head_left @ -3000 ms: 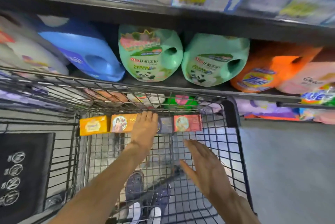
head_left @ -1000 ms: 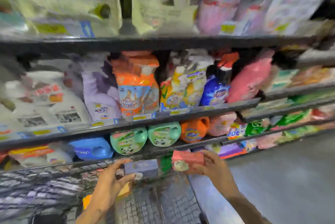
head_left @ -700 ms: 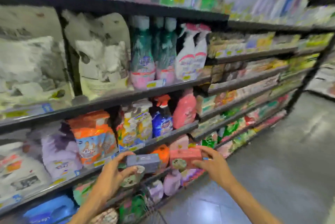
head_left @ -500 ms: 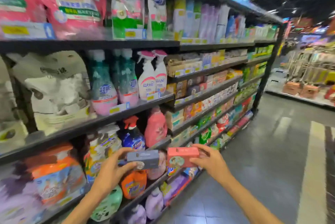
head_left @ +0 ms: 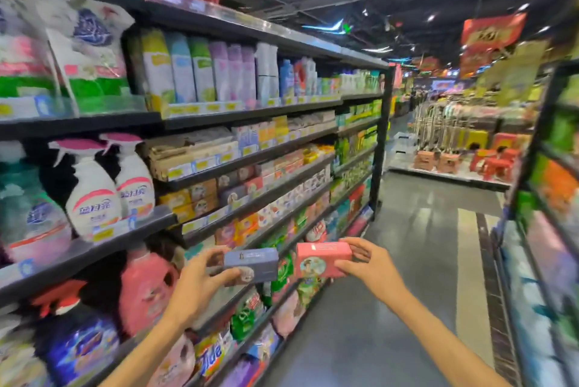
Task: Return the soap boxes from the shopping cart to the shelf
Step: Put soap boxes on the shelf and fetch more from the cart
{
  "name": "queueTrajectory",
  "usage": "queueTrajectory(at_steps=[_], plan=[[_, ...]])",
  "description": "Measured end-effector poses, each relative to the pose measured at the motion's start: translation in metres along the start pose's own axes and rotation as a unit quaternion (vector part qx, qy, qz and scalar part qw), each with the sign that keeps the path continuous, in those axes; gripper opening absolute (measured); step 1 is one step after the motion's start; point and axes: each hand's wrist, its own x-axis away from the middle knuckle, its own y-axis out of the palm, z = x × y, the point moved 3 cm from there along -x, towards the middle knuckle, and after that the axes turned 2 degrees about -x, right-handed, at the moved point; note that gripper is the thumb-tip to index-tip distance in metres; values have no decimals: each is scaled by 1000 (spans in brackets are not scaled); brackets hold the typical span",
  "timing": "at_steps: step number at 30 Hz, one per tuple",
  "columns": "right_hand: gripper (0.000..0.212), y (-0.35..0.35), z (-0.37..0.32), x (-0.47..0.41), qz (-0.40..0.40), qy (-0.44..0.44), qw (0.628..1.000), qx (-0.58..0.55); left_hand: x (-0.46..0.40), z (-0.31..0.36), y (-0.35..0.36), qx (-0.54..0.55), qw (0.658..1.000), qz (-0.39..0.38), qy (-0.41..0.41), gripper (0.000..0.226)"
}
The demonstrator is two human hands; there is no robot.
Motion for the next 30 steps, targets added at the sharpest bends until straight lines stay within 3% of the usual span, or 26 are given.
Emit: queueTrajectory(at_steps=[7,14,23,30], plan=[[50,-85,26,-79,23,-3,1000,-16,-87,46,92,18,1000,-13,15,40],[47,-108,54,-184,22,-1,999,-31,-193,34,136,1,1000,-4,14,34],[53,-52,88,-358,-58,-15,998,-30,-318,-27,135,15,996,89,-21,30],[47,30,99,-462,-146,-36,987,-65,-366,-84,92,-56,979,181,-81,33]])
